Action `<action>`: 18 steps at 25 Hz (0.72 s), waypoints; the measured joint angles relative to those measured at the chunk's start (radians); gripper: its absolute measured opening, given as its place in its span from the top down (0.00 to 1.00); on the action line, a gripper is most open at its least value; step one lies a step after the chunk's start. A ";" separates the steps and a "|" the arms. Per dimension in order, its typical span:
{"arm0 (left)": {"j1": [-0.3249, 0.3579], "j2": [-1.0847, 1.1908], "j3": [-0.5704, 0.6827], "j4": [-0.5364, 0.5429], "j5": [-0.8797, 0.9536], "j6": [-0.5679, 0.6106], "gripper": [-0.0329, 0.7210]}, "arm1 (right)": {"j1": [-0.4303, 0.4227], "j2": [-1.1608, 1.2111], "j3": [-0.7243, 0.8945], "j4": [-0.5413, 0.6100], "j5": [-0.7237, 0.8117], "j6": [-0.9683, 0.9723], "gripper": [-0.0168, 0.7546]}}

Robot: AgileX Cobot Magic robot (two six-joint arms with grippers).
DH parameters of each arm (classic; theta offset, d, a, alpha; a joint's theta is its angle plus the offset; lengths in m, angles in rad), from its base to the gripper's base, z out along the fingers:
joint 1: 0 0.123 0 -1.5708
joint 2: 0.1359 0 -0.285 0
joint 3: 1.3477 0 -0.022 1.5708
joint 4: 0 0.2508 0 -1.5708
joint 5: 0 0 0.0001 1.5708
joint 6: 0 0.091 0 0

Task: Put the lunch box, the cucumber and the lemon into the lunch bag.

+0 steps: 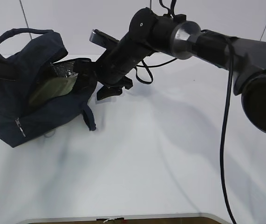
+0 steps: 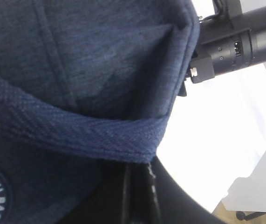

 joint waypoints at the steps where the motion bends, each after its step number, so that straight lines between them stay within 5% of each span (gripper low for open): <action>1: 0.000 0.000 0.000 0.000 0.000 0.000 0.97 | 0.000 0.000 0.000 -0.002 0.000 -0.011 0.23; 18: 0.000 0.000 0.000 0.000 0.000 0.000 0.97 | 0.000 0.000 0.000 -0.036 0.063 -0.055 0.24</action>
